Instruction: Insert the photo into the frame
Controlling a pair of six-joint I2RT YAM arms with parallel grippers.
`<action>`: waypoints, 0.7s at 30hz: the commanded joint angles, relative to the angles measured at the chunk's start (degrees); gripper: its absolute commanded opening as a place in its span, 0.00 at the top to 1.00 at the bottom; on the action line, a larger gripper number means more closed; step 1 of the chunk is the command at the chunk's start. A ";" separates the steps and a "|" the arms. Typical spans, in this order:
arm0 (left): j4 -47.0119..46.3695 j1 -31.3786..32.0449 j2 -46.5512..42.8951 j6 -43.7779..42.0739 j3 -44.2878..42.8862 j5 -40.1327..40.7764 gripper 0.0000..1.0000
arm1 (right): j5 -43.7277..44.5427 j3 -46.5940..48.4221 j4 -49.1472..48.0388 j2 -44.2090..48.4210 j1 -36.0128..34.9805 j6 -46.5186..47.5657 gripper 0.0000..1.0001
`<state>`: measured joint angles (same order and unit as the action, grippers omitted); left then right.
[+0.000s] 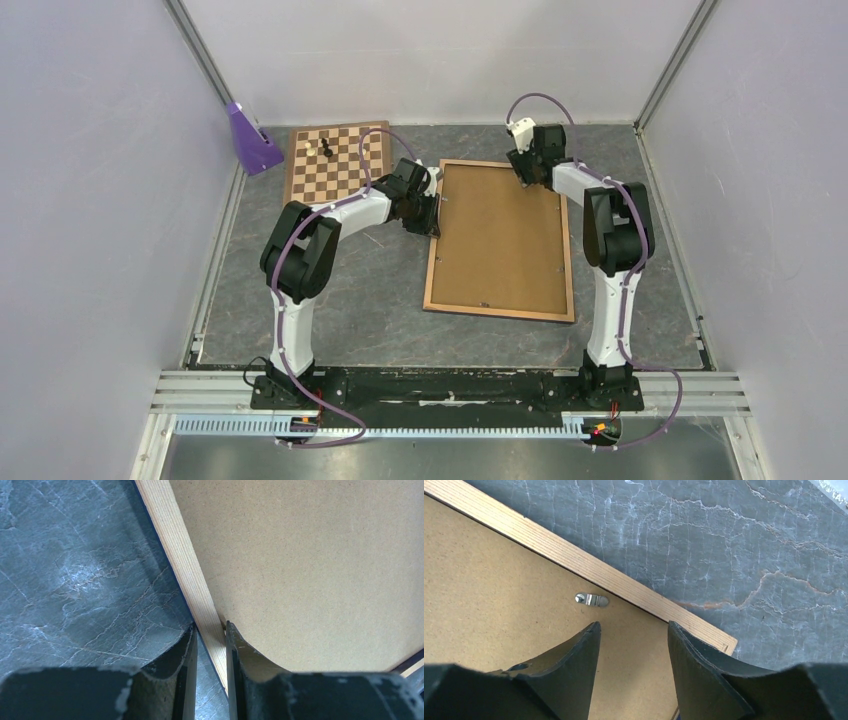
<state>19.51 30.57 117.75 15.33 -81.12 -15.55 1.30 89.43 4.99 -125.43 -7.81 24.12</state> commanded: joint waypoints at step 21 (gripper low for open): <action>-0.26 0.51 0.66 -3.99 -1.76 -1.86 0.98 | 5.91 4.26 -4.04 -4.65 -1.85 1.59 0.46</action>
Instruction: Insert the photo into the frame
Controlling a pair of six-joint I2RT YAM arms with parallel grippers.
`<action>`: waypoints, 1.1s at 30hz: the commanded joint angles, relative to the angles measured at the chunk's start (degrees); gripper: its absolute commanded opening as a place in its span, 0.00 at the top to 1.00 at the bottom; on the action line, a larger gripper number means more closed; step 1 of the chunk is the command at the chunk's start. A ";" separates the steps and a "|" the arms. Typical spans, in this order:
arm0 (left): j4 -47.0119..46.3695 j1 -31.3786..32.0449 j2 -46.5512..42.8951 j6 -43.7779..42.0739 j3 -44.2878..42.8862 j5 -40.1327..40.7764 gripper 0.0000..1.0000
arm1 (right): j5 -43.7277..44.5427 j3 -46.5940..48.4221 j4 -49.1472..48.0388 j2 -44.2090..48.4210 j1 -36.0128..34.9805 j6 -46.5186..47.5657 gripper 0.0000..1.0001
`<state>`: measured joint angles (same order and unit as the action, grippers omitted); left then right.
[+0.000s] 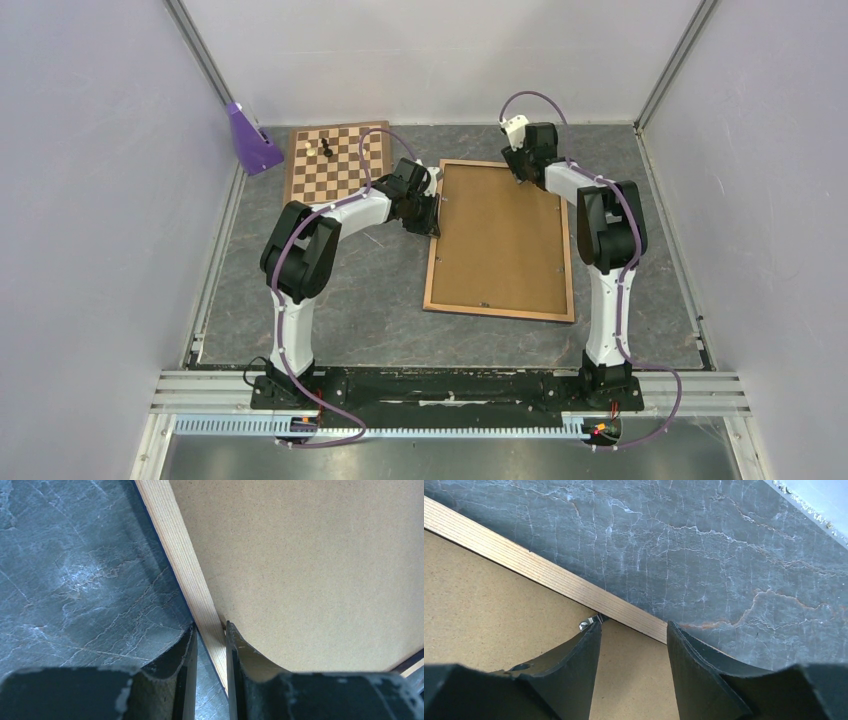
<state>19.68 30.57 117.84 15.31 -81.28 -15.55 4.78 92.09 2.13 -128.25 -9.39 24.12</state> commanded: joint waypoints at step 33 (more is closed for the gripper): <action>6.48 4.03 3.26 -15.11 -7.05 -0.37 0.98 | -4.65 2.76 -4.57 -4.28 -2.48 4.97 0.45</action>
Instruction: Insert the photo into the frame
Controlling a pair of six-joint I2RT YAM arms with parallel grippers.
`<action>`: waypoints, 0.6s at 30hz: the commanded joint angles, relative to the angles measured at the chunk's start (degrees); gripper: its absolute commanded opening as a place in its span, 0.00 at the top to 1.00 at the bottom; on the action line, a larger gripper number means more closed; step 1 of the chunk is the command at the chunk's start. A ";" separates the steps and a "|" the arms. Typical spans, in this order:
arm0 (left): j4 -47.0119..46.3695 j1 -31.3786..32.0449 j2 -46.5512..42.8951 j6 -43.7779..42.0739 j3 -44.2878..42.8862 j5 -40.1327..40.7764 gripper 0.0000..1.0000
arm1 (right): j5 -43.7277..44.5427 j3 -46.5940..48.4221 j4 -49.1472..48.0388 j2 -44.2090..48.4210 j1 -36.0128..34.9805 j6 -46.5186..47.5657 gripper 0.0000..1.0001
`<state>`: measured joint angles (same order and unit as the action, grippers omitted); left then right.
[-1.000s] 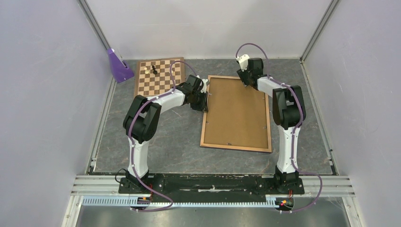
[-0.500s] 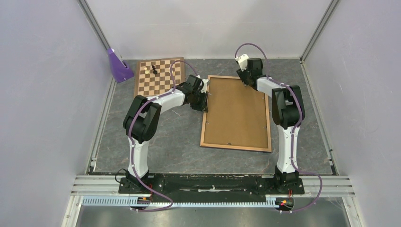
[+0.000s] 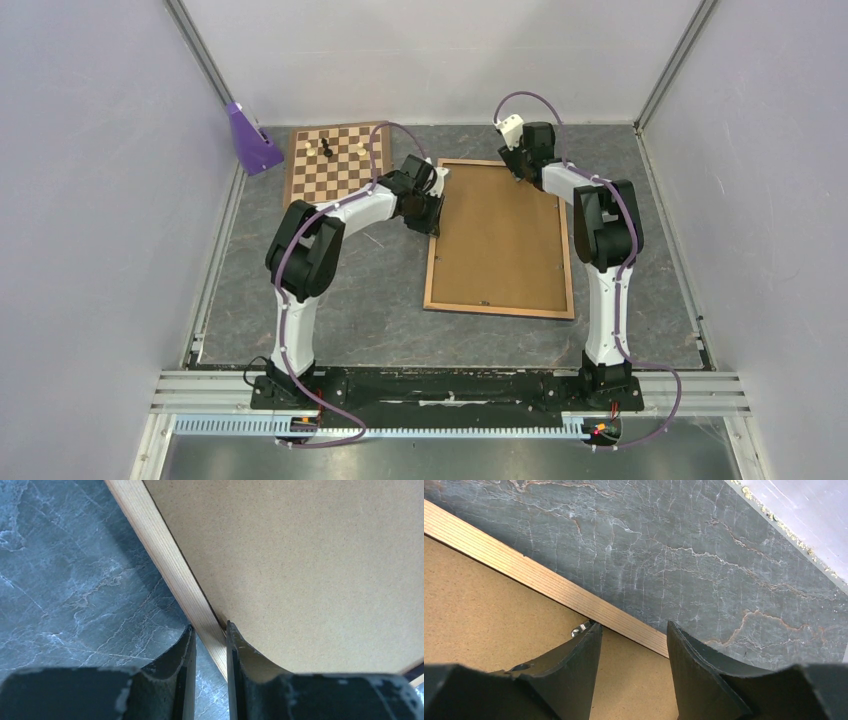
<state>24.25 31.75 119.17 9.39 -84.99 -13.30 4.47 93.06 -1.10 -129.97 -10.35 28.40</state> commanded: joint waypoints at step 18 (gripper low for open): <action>4.93 6.92 1.93 -20.09 -4.61 -3.38 0.98 | -11.85 2.41 3.83 -4.50 -2.04 8.34 0.46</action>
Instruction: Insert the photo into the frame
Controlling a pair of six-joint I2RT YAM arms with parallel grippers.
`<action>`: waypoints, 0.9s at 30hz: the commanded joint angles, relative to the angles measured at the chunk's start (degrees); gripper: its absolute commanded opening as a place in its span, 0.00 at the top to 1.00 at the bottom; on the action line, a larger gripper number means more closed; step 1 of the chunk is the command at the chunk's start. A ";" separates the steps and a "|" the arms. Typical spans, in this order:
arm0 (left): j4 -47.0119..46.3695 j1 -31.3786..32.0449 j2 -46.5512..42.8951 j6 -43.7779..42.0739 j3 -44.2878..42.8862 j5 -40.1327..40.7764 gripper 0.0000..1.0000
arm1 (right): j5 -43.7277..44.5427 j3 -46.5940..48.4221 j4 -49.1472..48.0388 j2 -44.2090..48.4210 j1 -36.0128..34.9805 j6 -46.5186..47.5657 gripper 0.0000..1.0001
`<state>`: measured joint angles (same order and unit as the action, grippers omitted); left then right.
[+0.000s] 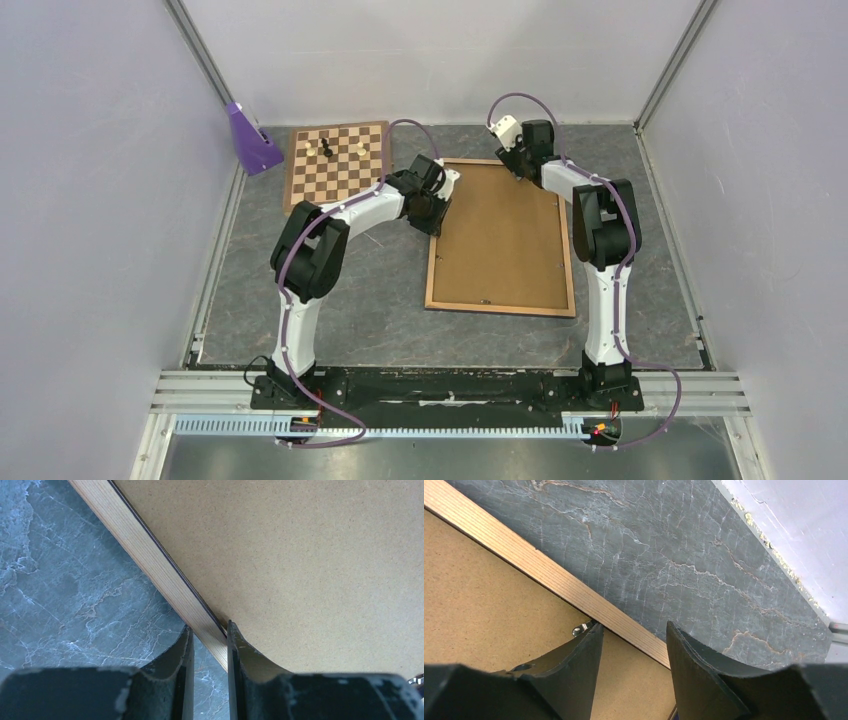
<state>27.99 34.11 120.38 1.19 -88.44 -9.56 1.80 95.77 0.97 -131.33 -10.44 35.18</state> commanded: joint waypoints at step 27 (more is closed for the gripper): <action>2.52 5.88 0.70 -11.65 -3.26 0.90 0.98 | -2.23 -4.50 3.01 5.41 -1.99 3.15 0.45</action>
<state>29.85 36.14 120.38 -3.90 -89.71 -5.21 0.01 94.89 0.89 -130.63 -10.24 40.80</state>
